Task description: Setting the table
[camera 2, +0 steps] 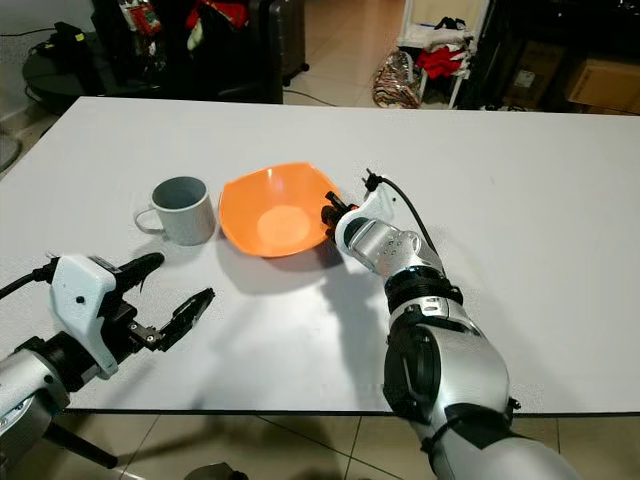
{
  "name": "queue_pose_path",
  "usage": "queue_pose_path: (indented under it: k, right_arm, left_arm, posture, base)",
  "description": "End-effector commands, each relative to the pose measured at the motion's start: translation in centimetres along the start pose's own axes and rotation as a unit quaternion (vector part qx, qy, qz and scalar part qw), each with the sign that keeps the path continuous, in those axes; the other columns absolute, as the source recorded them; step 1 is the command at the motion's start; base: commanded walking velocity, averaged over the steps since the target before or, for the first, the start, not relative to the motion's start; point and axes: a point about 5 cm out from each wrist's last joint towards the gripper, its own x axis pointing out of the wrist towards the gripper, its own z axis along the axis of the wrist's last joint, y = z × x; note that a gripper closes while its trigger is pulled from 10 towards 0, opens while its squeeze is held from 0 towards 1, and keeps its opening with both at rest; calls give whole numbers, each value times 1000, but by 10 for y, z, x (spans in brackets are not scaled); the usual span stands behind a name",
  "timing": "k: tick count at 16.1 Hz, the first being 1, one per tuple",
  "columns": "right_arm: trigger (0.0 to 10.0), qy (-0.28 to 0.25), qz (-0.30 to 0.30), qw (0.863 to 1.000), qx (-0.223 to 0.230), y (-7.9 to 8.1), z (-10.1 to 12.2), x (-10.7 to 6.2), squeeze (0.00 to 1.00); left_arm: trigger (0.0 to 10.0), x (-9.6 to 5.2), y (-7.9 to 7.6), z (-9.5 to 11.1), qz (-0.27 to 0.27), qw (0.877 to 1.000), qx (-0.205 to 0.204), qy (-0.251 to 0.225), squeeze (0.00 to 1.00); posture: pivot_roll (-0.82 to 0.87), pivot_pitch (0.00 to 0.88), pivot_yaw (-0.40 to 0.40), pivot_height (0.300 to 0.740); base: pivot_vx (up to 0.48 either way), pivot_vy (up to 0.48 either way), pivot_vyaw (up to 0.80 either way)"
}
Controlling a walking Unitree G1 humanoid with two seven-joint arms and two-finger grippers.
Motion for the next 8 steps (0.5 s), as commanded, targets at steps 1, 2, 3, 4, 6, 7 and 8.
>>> queue_pose_path:
  k: [1, 2, 3, 4, 6, 7, 8]
  right_arm:
    - [10000, -23, 22, 999, 11, 11, 11, -1, 941]
    - [10000, -25, 20, 999, 12, 10, 12, -1, 941]
    - [10000, -35, 22, 999, 27, 8, 14, -2, 1000]
    - [10000, -41, 26, 998, 39, 7, 16, -2, 1000]
    - [10000, -54, 39, 996, 54, 5, 22, -4, 1000]
    - [10000, -54, 39, 996, 54, 5, 22, -4, 1000]
    - [10000, -54, 39, 996, 54, 5, 22, -4, 1000]
  left_arm:
    - [10000, 0, -2, 2, -9, 1000, 2, -1, 0]
    - [10000, 1, -2, 2, -9, 1000, 2, -1, 0]
    - [10000, 3, -1, 3, -10, 1000, 3, -4, 0]
    - [10000, 4, 0, 3, -11, 1000, 4, -4, 0]
    - [10000, 6, 2, 5, -13, 1000, 6, -8, 0]
    - [10000, 6, 2, 5, -13, 1000, 6, -8, 0]
    - [10000, 6, 2, 5, -13, 1000, 6, -8, 0]
  posture:
    - [126, 37, 6, 740]
    - [125, 35, 8, 740]
    - [119, 28, 13, 740]
    - [117, 25, 17, 740]
    - [108, 16, 25, 740]
    - [108, 16, 25, 740]
    - [108, 16, 25, 740]
  base:
    - [0, 0, 0]
    - [0, 0, 0]
    - [0, 0, 0]
    - [0, 0, 0]
    - [0, 0, 0]
    - [0, 0, 0]
    - [0, 0, 0]
